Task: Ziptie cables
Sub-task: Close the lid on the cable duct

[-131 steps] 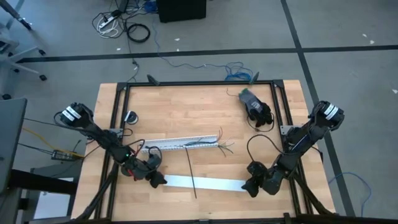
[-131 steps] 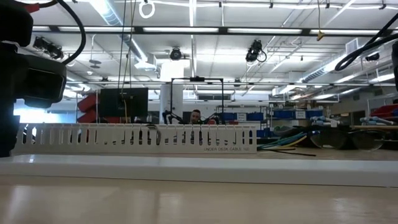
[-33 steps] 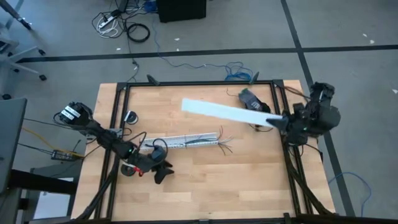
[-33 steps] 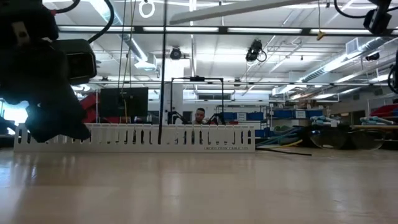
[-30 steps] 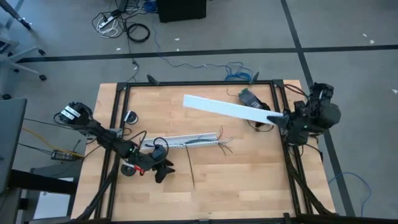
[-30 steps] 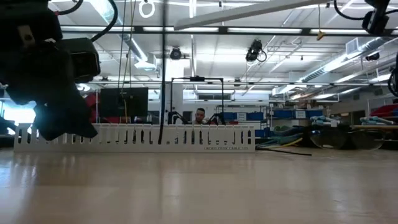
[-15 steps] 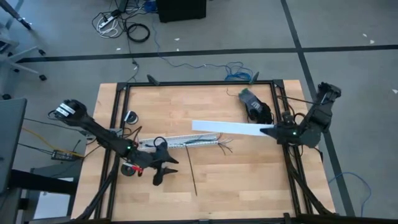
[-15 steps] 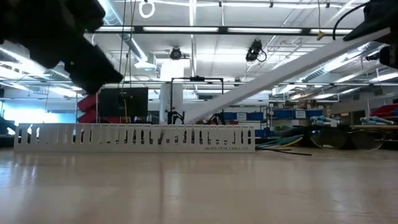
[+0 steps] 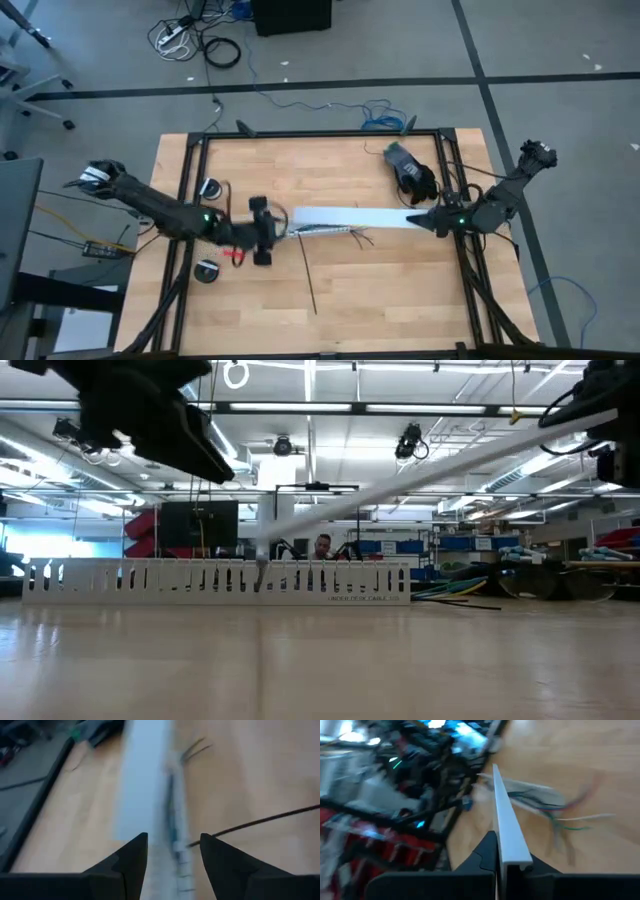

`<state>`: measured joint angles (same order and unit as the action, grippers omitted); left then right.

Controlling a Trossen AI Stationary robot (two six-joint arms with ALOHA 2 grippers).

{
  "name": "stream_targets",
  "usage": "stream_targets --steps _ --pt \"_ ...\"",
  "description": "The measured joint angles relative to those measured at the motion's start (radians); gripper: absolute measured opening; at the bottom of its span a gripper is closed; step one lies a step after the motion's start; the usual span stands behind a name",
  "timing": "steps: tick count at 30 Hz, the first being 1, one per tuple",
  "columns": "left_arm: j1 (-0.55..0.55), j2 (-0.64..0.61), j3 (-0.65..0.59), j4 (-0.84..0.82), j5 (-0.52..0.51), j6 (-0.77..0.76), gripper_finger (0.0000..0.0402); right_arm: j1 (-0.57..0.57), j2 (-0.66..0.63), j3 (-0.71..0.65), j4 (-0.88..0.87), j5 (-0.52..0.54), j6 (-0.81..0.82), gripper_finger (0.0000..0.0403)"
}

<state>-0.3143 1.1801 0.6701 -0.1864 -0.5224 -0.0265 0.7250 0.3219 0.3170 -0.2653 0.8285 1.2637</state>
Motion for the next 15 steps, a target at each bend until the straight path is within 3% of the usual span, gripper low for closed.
stream_targets --steps 5,12,15 --pt "0.165 -0.115 -0.007 0.006 0.183 0.075 0.0177 -0.077 -0.054 -0.115 0.206 -0.107 -0.116 0.0000" --pt "0.336 -0.158 -0.007 0.009 0.500 0.109 0.0177 -0.249 -0.186 -0.252 0.223 -0.296 -0.059 0.0000" --pt "0.387 -0.159 -0.007 0.015 0.571 0.116 0.0177 -0.348 -0.250 -0.269 0.224 -0.388 -0.084 0.0000"
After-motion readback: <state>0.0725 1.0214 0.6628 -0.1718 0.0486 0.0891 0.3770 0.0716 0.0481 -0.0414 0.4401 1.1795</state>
